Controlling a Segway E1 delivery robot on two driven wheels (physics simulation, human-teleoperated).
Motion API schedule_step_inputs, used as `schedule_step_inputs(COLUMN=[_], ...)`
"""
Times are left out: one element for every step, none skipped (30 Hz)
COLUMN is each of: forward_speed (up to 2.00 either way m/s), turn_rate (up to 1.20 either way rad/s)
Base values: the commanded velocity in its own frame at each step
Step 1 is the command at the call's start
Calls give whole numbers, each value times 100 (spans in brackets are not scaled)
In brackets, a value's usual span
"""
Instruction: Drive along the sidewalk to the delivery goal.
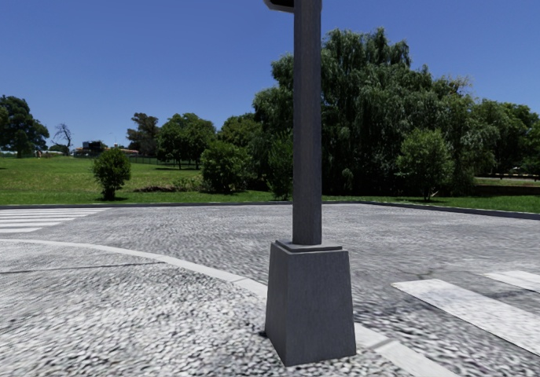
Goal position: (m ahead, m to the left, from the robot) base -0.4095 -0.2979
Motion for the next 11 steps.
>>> schedule_step_inputs(forward_speed=[0,0,0,0,0,0,0,0,0,0,0], turn_rate=[0,0,0,0,0,0,0,0,0,0,0])
